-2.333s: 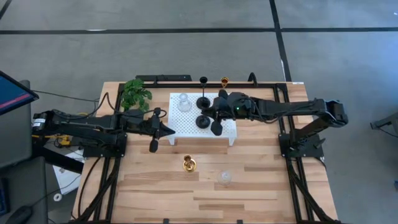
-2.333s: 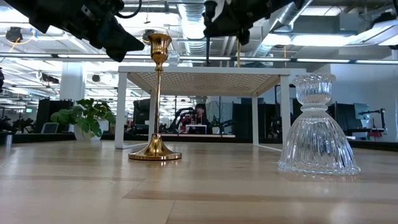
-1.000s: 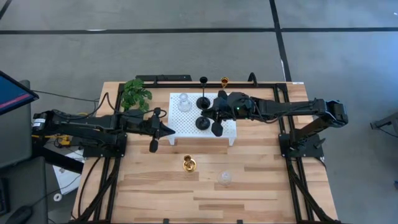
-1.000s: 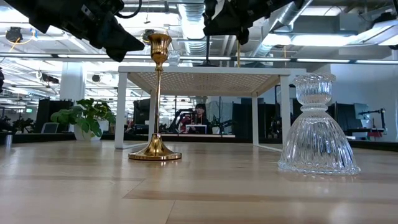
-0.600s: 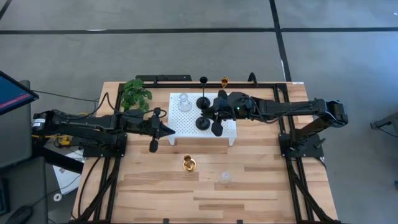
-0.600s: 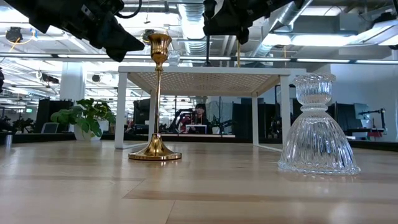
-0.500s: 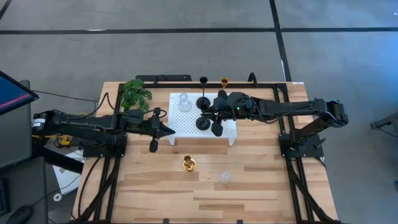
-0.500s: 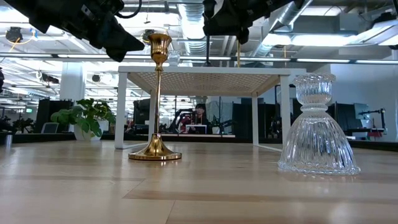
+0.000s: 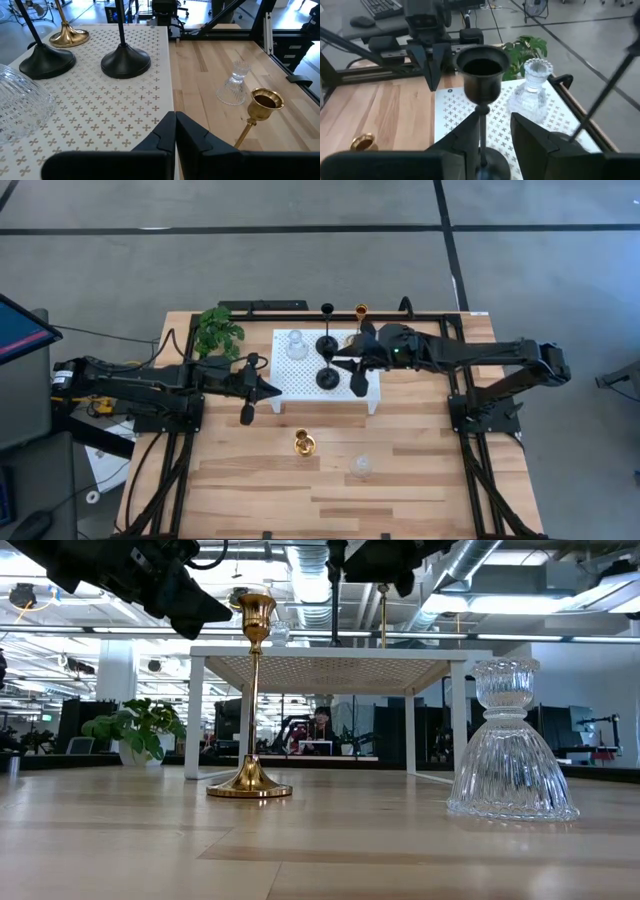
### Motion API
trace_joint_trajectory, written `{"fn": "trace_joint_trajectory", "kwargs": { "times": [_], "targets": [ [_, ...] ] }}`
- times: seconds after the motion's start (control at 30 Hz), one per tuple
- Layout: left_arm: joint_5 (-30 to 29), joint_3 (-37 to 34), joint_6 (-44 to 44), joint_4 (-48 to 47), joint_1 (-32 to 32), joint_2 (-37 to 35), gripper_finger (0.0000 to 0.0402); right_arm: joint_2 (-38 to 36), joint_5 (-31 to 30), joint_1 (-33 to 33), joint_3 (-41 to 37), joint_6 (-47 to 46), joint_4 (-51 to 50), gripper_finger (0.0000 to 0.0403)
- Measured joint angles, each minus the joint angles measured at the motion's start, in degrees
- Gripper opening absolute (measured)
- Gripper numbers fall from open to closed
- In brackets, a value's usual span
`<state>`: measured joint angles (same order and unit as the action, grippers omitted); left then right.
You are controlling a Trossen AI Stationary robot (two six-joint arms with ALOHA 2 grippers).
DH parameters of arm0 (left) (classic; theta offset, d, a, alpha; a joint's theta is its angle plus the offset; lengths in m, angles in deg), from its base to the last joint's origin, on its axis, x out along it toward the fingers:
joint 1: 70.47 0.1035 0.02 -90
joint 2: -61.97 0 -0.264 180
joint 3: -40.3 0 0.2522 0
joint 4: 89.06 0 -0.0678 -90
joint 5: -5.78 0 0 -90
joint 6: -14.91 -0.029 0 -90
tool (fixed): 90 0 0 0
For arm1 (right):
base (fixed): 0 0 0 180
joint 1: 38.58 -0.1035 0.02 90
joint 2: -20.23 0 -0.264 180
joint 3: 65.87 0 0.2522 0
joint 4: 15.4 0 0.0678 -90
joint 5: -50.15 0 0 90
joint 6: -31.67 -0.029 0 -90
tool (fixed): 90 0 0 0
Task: Pick & Place candle stick holders
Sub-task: Adjust the shelf
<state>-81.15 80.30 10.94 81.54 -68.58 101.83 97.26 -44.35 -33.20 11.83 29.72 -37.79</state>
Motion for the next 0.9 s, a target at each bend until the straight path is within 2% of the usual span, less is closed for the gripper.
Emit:
{"fn": "trace_joint_trajectory", "kwargs": {
  "times": [0.37,0.53,0.77,0.9],
  "targets": [
    [0.0,0.0,0.1,0.0,0.0,0.0,0.0010,-9.3,0.0,-0.1,0.0,1.0,-7.5,0.0102],
    [0.0,0.0,0.4,0.0,0.0,0.0,0.0010,-13.2,0.0,-0.8,0.0,0.9,-16.0,0.0102],
    [0.9,0.0,0.4,0.0,0.0,0.0,0.0010,-14.9,0.0,-6.5,0.0,-2.2,-27.5,0.0102],
    [6.5,0.0,0.5,0.0,-1.1,0.0,0.0007,-14.9,-1.6,-10.8,-1.6,-2.4,-26.8,0.0099]
  ]
}}
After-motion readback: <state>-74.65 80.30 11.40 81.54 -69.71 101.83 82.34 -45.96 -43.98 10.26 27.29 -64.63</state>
